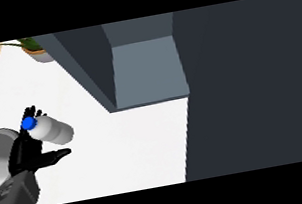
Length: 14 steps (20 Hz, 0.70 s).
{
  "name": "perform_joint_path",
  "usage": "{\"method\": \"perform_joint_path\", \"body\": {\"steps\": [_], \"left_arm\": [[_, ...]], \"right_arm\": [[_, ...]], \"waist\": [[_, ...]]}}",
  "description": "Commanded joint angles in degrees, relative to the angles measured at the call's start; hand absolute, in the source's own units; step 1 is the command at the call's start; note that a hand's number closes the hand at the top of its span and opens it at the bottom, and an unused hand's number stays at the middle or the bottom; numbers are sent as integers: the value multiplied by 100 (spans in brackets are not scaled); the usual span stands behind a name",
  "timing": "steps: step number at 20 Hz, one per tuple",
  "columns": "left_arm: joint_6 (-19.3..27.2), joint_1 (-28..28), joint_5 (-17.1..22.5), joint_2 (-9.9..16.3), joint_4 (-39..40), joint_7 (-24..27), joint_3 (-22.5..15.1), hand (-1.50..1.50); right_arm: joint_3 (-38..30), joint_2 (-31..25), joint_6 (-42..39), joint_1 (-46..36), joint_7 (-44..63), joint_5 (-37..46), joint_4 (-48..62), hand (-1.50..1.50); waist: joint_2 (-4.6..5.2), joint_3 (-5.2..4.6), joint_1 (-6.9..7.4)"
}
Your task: Pick up the bottled water, place it into the cabinet and close the cabinet
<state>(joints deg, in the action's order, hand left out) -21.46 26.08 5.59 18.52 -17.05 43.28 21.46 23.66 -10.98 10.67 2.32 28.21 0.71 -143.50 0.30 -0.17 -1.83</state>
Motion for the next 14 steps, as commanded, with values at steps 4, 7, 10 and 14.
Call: {"method": "perform_joint_path", "body": {"steps": [4, 7, 10, 14], "left_arm": [[-285, 14, -20, -231, 432, 631, 6, -150], [-538, 270, 181, 16, 555, 310, 193, -150], [-583, 358, 114, -227, 527, 350, 79, 150], [-956, 425, 134, -263, 553, 196, 39, 150]], "right_arm": [[-43, -94, 55, 278, 278, 27, -758, -150], [-89, -139, -4, 442, -42, -39, -802, -150], [-158, -149, 1, 299, 171, -134, -733, -150], [-254, -110, 87, 238, 219, -51, -760, -150]], "waist": [[13, -4, -15], [17, -4, -47], [15, -4, -7], [8, -4, 5]]}}
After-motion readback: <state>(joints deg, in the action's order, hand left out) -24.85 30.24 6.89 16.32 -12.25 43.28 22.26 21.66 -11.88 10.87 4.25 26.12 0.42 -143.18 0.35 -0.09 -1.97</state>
